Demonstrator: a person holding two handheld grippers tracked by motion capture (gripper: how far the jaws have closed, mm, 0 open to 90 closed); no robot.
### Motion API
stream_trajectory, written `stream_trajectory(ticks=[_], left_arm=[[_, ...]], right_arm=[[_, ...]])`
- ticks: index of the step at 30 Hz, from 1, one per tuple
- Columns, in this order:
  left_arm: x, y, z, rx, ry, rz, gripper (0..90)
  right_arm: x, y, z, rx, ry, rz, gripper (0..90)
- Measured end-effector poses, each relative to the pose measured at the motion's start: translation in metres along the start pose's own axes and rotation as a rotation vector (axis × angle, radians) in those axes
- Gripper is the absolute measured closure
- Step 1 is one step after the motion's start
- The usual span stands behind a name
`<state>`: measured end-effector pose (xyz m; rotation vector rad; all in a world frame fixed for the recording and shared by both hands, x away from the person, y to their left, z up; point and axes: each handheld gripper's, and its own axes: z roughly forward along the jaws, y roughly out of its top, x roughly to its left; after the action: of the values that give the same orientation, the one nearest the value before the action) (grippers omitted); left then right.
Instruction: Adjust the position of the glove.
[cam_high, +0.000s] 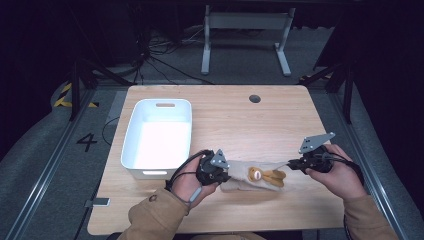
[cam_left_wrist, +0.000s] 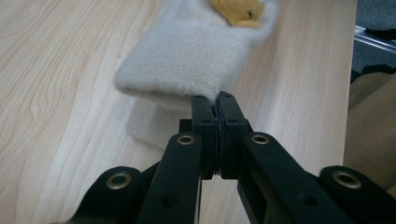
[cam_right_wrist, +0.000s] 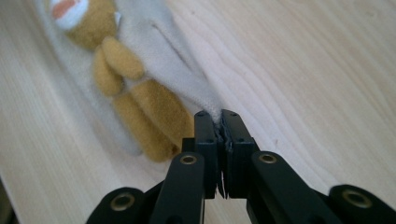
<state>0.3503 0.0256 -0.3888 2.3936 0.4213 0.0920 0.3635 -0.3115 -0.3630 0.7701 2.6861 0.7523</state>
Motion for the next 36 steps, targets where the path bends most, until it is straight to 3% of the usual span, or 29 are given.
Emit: stream_trajectory(ticks=[5,10,14,21,23,30,31,32,33,36], left_arm=[[-0.002,-0.006,0.001,0.030,0.013,0.000,88.7],[-0.003,-0.012,0.004,0.044,0.023,-0.018,88.7],[-0.003,-0.016,0.011,0.078,0.020,-0.024,88.7],[0.003,-0.025,0.030,0.157,0.001,-0.051,88.5],[0.004,-0.025,0.032,0.159,0.007,-0.046,88.5],[0.004,-0.026,0.036,0.184,0.005,-0.047,88.3],[0.004,-0.026,0.037,0.190,0.004,-0.052,88.0],[0.004,-0.026,0.037,0.190,0.004,-0.052,87.9],[0.004,-0.026,0.036,0.186,0.001,-0.056,87.7],[0.004,-0.026,0.035,0.181,-0.004,-0.071,87.0]], right_arm=[[-0.004,0.005,0.003,-0.047,-0.022,0.009,87.2],[-0.006,0.008,0.012,-0.053,-0.014,0.014,87.2],[-0.010,0.009,0.023,-0.039,-0.002,0.024,87.2],[-0.013,0.004,0.041,0.025,0.036,0.017,86.8],[-0.013,0.003,0.045,0.047,0.046,0.016,86.6],[-0.015,0.000,0.056,0.042,0.031,-0.009,83.3],[-0.016,-0.002,0.059,0.068,0.018,-0.036,74.9],[-0.016,-0.002,0.059,0.068,0.018,-0.036,74.9],[-0.017,-0.004,0.061,0.095,-0.021,-0.072,71.2],[-0.019,-0.005,0.058,0.091,-0.023,-0.075,73.3]])
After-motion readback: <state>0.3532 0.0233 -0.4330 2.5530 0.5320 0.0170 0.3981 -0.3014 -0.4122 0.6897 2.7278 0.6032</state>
